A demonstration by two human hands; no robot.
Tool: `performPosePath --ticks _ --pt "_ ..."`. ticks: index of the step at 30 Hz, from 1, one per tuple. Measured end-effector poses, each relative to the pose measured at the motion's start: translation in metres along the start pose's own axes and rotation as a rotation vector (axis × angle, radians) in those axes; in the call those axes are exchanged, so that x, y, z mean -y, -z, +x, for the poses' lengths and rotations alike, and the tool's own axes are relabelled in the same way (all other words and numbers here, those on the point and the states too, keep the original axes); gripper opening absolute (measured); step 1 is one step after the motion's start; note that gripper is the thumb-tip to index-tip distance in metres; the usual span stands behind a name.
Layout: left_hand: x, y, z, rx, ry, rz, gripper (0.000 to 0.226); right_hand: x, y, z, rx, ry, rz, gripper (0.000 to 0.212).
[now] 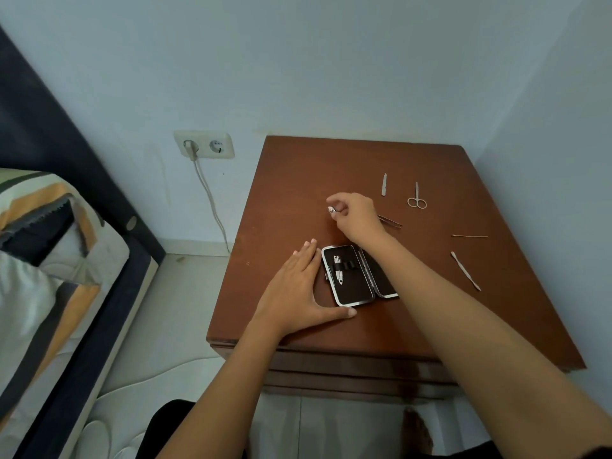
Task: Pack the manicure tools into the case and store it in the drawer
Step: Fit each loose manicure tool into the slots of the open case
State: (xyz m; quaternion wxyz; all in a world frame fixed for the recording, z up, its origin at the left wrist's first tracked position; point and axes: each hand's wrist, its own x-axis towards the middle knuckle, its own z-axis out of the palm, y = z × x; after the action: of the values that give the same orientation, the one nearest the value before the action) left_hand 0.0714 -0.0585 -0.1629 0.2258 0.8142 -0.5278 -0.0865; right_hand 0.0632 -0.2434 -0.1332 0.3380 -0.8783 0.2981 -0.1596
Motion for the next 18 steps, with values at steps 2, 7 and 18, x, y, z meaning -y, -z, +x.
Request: performPosePath --ticks 2,7,18 --pt "0.0 0.001 0.0 0.002 0.001 0.007 0.123 0.0 0.013 -0.012 -0.014 0.0 0.152 0.022" --pt "-0.002 0.004 -0.001 0.026 0.004 0.023 0.123 -0.012 0.038 -0.045 0.065 -0.012 0.223 0.013" --pt "-0.005 0.006 -0.003 0.044 0.034 0.012 0.123 -0.02 0.042 -0.058 0.258 0.137 -0.084 0.013"
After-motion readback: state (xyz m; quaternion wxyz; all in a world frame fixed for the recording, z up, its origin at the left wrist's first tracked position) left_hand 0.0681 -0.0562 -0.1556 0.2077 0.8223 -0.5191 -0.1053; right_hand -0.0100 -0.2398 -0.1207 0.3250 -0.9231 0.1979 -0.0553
